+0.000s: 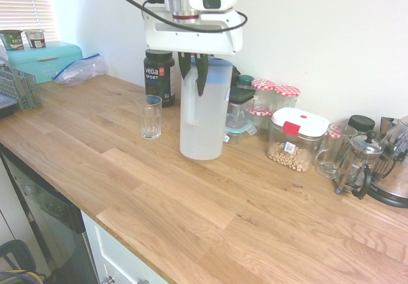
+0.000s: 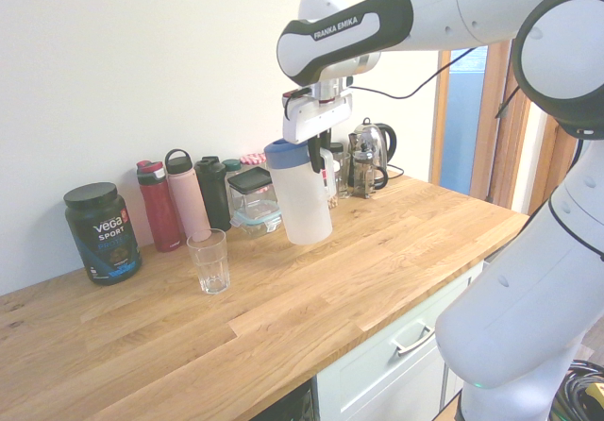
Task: Pour me some water
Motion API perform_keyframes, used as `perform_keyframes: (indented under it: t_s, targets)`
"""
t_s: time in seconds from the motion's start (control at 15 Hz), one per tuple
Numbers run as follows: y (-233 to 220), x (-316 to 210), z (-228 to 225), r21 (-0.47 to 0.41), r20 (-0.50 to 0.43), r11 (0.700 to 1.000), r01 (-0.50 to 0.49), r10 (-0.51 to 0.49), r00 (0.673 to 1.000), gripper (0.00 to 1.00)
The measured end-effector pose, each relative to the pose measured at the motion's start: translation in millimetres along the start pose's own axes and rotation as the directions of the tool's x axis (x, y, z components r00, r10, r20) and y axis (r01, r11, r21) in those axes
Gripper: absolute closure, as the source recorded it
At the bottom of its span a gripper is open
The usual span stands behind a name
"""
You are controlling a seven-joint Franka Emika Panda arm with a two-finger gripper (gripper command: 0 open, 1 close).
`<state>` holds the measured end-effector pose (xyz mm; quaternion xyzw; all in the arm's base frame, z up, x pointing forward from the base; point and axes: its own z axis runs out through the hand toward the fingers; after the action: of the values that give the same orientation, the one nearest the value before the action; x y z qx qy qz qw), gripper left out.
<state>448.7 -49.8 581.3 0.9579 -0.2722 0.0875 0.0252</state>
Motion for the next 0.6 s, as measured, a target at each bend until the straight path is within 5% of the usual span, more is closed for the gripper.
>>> perform_keyframes:
  t_s: [0.27, 0.6]
  targets:
    - [-53, -21, -17, -0.074, 0.021, 0.982, 0.172, -0.171, 0.985, 1.0]
    - [-114, -53, -23, -0.168, 0.077, 0.907, 0.385, -0.377, 0.923, 1.0]
